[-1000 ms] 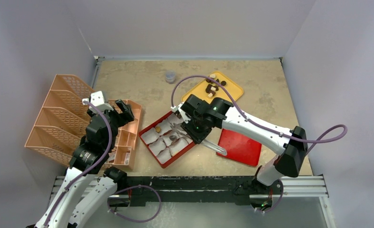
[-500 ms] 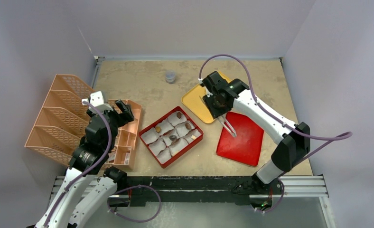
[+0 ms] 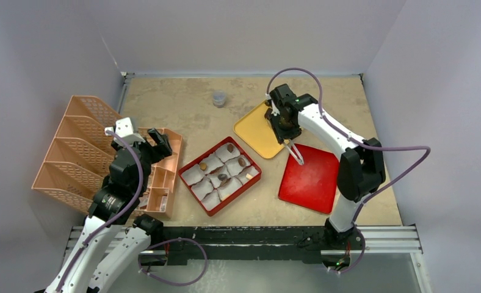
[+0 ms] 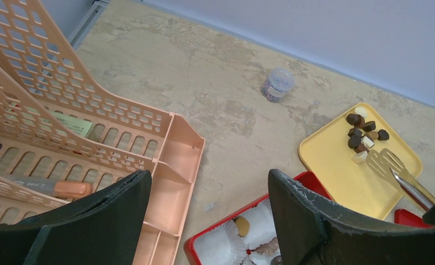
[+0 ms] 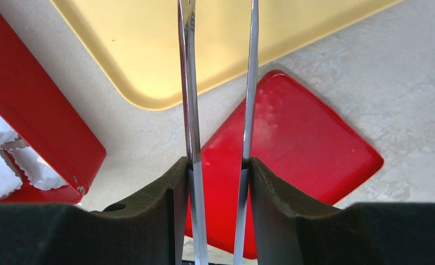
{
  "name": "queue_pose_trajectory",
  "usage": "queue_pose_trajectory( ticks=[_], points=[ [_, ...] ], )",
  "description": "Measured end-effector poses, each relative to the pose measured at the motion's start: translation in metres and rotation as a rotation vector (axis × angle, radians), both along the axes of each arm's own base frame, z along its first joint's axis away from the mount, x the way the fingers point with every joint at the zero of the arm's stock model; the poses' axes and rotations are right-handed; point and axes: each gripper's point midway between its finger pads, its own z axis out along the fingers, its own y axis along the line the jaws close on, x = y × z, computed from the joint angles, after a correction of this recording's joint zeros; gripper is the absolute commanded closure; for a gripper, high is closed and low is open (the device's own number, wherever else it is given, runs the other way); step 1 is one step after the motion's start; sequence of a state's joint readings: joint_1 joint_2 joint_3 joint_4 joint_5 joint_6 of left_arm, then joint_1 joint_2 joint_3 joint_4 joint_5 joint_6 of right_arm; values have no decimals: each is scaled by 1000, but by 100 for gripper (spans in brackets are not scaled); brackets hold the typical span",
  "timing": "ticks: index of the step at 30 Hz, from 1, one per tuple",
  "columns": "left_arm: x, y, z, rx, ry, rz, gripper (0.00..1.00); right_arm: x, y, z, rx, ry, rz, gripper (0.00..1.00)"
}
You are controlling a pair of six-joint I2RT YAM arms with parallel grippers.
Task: Pack the chocolate
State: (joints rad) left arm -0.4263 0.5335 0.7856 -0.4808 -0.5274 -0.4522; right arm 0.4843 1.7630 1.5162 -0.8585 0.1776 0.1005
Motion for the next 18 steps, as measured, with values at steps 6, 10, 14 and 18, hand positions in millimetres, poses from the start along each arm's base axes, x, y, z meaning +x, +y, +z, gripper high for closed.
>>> queue_pose_trajectory(
  ticks=[6,10,14,18],
  points=[
    [0,0,0,0,0,0,23,8,5,-7,38,4,10,56],
    [0,0,0,0,0,0,24,12,7,-12,56,10,9,56],
    [0,0,0,0,0,0,23,15,5,-21,53,27,1,56],
    [0,0,0,0,1,0,23,17,3,-31,42,48,-3,56]
  ],
)
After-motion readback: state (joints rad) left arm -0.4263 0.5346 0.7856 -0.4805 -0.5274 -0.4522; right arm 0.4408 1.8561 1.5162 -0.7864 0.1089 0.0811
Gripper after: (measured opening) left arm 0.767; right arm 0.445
